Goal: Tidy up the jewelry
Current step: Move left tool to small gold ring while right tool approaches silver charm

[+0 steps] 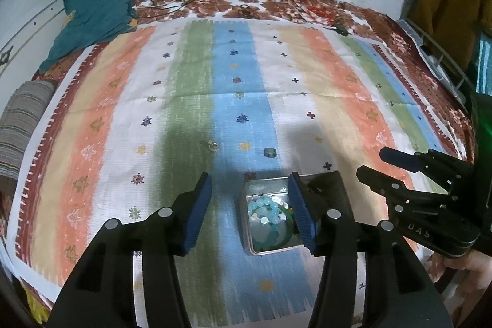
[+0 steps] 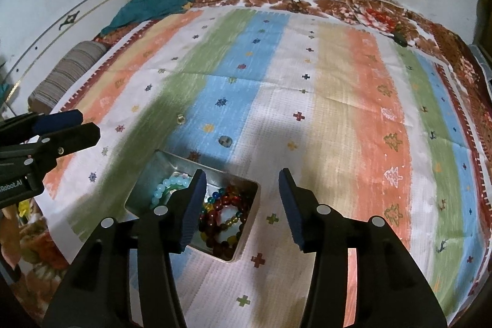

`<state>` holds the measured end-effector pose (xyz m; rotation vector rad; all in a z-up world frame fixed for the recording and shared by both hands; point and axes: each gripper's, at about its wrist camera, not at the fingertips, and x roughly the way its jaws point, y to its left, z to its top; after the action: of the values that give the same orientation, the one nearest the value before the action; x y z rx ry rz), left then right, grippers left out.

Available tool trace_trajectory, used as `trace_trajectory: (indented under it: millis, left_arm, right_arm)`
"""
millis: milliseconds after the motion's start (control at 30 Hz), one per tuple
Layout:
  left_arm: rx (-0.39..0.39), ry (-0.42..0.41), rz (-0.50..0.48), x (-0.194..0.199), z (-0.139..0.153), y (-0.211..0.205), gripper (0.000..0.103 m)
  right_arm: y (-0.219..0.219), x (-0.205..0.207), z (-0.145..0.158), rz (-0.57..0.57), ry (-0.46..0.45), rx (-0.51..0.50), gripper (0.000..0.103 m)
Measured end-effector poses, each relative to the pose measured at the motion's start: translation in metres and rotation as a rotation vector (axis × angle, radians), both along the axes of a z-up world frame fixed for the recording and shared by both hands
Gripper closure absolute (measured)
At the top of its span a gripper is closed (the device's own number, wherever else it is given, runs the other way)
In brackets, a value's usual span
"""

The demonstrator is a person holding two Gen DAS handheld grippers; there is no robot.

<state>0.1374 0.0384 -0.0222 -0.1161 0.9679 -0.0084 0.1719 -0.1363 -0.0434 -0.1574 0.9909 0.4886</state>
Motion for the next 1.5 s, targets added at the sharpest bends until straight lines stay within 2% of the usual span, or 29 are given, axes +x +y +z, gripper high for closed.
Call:
trace_trajectory:
  millis: [433,533,600,800,933,1067,1233,1500]
  left_arm:
    - [0.002,0.037,0.027,0.027,-0.009,0.010,0.046]
    - [0.011,0.065,0.043,0.039,-0.018,0.015,0.046]
    - [0.017,0.087,0.055,0.045,-0.026,0.020,0.046]
    - [0.022,0.157,0.102,0.067,-0.051,0.036,0.046]
    - [0.009,0.173,0.105,0.079,-0.059,0.038,0.046]
    - [0.094,0.188,0.091,0.090,-0.073,0.033,0.044]
    - [0.108,0.223,0.079,0.103,-0.089,0.034,0.044]
    - [0.062,0.246,0.083,0.116,-0.098,0.041,0.044]
  right_arm:
    - [0.017,0.019,-0.009,0.026,0.044,-0.007,0.050]
    - [0.022,0.025,-0.014,0.031,0.062,-0.007,0.048]
    - [0.027,0.029,-0.017,0.038,0.065,-0.018,0.043]
    - [0.039,0.042,-0.031,0.064,0.095,-0.043,0.043]
    - [0.044,0.049,-0.041,0.081,0.116,-0.056,0.043]
    - [0.048,0.056,-0.048,0.084,0.131,-0.063,0.043]
    - [0.057,0.063,-0.054,0.107,0.140,-0.077,0.043]
    - [0.067,0.073,-0.069,0.139,0.181,-0.084,0.043]
